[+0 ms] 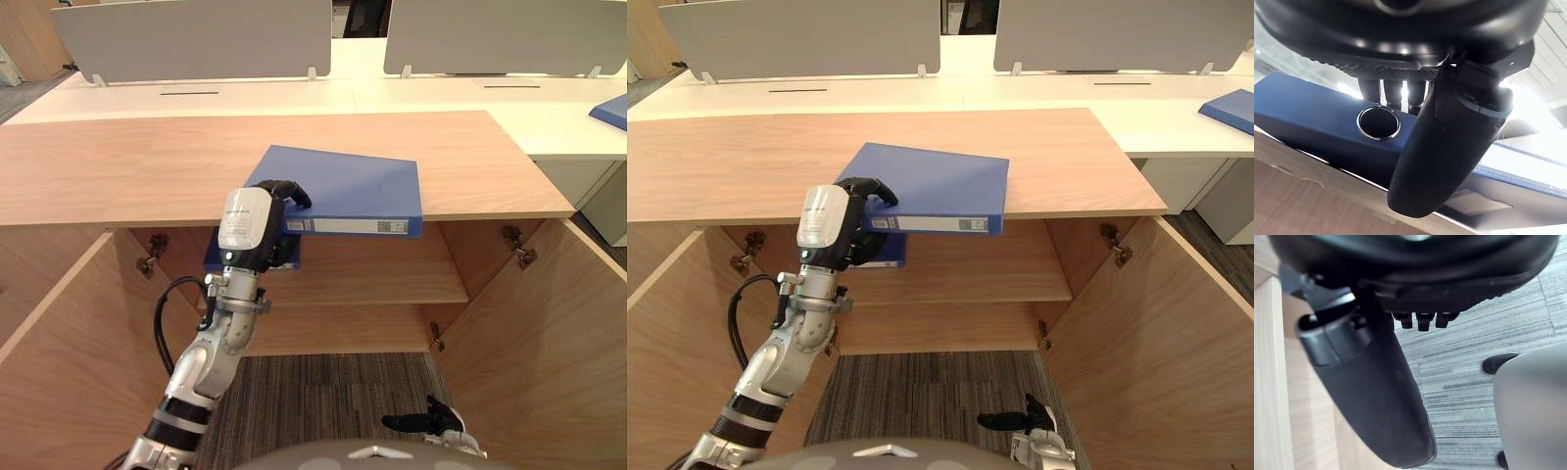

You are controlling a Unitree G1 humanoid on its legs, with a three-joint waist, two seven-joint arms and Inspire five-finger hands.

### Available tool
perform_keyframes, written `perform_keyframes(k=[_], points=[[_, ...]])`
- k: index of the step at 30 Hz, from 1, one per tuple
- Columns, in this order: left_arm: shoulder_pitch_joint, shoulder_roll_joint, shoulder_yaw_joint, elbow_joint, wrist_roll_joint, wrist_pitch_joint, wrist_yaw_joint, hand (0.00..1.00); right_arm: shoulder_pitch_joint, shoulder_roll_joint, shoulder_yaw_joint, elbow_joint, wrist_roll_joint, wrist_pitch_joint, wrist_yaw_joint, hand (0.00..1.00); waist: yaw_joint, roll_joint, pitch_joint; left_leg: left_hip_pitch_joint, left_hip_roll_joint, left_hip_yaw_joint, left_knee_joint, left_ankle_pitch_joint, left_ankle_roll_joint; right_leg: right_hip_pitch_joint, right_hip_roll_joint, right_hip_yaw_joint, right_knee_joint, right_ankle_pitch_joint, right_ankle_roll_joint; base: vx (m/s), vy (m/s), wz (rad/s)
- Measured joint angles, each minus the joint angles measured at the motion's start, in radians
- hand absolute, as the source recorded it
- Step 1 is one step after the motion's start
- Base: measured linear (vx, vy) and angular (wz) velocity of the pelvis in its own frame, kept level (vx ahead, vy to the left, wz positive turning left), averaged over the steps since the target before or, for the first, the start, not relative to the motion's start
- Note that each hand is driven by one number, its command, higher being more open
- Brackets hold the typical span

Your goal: Walk over to the cabinet, pick up the folder, carry it to the office cabinet, place the folder inside the office cabinet, then close the office cabinet door

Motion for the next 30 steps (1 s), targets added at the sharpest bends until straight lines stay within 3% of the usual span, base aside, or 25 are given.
perform_keyframes(k=[7, 16, 22, 30], points=[[0.112, -0.080, 0.047, -0.190, -0.191, -0.008, -0.005, 0.00, 0.060, 0.027, 0.002, -0.128, 0.040, 0.000, -0.018, 1.00, 0.002, 0.001, 0.000, -0.007, 0.003, 0.021, 0.000, -0.006, -0.002, -0.032, 0.004, 0.036, 0.026, 0.002, 0.003, -0.04, -0.019, -0.12], [0.223, -0.168, 0.131, -0.421, -0.614, -0.058, -0.019, 0.00, 0.193, 0.080, 0.040, -0.698, 0.075, -0.019, -0.037, 1.00, -0.002, -0.003, 0.012, -0.010, 0.004, 0.027, 0.012, -0.014, 0.002, -0.040, 0.004, 0.045, 0.039, 0.004, 0.006, -0.06, -0.024, -0.03], [0.249, -0.189, 0.182, -0.473, -0.993, -0.089, -0.145, 0.00, 0.218, 0.107, 0.040, -1.043, 0.072, -0.042, -0.036, 1.00, 0.000, 0.002, 0.016, -0.026, 0.009, 0.031, 0.053, -0.036, -0.001, -0.041, 0.004, 0.053, 0.039, 0.005, 0.007, -0.01, -0.031, -0.03], [0.276, -0.189, 0.148, -0.494, -1.320, -0.088, -0.319, 0.00, 0.214, 0.117, 0.039, -1.324, 0.075, -0.100, -0.028, 1.00, -0.004, 0.014, 0.031, -0.028, 0.008, 0.040, 0.091, -0.065, 0.004, -0.034, -0.001, 0.065, 0.040, 0.006, 0.009, 0.00, -0.007, -0.03]])
